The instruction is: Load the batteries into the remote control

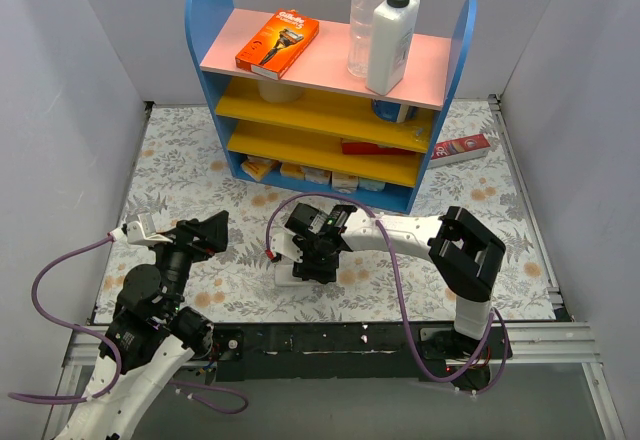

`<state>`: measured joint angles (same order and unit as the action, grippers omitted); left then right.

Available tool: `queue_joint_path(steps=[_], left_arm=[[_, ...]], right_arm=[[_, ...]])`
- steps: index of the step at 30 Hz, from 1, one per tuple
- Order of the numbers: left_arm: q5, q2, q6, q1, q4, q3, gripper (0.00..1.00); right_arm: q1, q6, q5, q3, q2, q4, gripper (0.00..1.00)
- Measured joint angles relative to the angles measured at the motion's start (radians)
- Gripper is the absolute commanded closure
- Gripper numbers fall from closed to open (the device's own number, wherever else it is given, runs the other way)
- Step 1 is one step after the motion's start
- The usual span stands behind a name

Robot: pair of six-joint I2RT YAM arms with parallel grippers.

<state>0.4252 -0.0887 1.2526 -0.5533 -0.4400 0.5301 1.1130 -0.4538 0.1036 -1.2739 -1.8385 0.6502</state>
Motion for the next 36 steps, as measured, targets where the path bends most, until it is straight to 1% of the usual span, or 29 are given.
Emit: queue_joint_path(steps=[28,36], left_arm=[[-0.014,0.000,0.000,0.008,0.002,0.000,0.02],[-0.017,0.000,-0.001,0.008,0.006,0.000,0.02]], right_arm=[[0.000,0.006,-0.026,0.000,0.003,0.001,0.59],[0.000,-0.003,-0.026,0.000,0.003,0.001,0.58]])
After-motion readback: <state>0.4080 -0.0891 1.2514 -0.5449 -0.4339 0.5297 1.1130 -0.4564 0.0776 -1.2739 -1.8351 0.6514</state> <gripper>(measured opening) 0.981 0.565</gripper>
